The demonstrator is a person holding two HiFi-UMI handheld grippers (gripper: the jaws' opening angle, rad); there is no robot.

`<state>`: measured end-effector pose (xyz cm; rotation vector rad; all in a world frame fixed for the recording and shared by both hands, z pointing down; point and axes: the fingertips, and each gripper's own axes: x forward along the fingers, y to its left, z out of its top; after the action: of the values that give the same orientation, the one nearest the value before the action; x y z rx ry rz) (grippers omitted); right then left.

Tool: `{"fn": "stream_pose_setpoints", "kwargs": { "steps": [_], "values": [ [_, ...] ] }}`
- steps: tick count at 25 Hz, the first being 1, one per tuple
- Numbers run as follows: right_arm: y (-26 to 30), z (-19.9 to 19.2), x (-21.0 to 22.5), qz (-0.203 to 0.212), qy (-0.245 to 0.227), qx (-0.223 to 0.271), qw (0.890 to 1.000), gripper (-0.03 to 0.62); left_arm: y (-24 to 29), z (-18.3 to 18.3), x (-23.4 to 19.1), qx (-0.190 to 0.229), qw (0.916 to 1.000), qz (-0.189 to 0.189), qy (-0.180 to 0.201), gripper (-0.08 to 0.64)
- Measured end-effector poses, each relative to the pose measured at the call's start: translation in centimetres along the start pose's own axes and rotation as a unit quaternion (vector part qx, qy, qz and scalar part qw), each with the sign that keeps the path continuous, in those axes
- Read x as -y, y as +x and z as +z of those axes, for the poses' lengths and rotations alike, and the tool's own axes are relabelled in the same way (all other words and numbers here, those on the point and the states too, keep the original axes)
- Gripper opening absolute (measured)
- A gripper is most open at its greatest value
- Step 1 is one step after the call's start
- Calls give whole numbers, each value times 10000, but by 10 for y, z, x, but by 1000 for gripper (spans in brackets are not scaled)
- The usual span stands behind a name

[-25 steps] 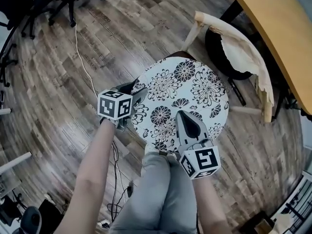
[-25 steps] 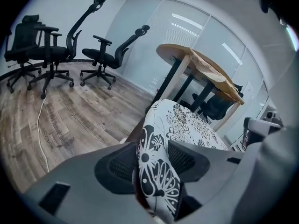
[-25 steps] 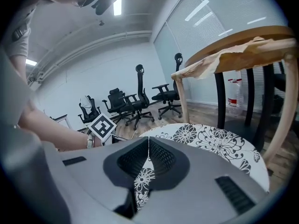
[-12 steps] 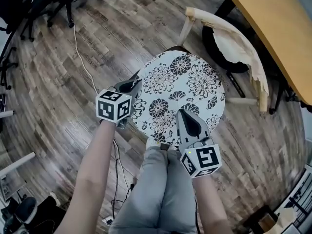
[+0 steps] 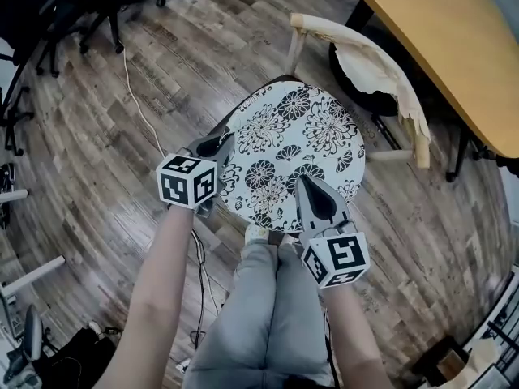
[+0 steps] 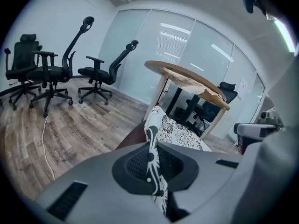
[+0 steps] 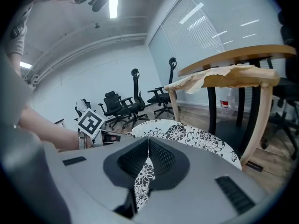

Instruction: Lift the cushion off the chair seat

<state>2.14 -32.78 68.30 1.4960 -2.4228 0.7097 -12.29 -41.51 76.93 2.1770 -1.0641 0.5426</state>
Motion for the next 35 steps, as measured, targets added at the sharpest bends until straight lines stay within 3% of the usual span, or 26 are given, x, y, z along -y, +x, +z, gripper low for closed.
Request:
{"fn": "stream_pose_setpoints", "kwargs": {
  "steps": [27,35],
  "values": [
    [-78,99,2,-328,158,161,9992,26,-74,66,129,252,9994,-235,40,11],
    [-102,134,3,-288,-260,68,9992,26,-92,87,167,347,9987,-378,-81,11]
  ]
}}
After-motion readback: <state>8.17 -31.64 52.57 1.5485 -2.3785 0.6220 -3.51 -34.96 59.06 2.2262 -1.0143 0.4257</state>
